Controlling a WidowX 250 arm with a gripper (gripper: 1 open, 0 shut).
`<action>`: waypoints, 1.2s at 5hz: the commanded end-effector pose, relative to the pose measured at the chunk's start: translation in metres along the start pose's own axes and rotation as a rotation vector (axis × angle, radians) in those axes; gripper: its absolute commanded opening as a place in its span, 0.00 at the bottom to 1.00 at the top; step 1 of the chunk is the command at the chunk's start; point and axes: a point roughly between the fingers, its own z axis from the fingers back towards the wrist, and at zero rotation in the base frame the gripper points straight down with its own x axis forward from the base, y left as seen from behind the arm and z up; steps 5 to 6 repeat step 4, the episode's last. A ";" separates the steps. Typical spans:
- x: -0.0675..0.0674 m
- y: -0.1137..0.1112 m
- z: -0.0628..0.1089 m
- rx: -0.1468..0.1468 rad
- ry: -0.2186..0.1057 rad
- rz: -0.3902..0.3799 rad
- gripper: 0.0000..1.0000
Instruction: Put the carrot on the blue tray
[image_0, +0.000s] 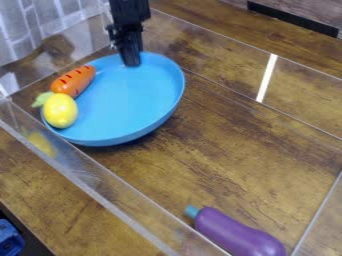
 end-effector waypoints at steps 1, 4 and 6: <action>-0.012 0.014 0.022 0.078 0.006 -0.072 1.00; -0.015 -0.002 0.016 0.029 0.016 -0.287 0.00; -0.015 -0.002 0.016 0.029 0.016 -0.287 0.00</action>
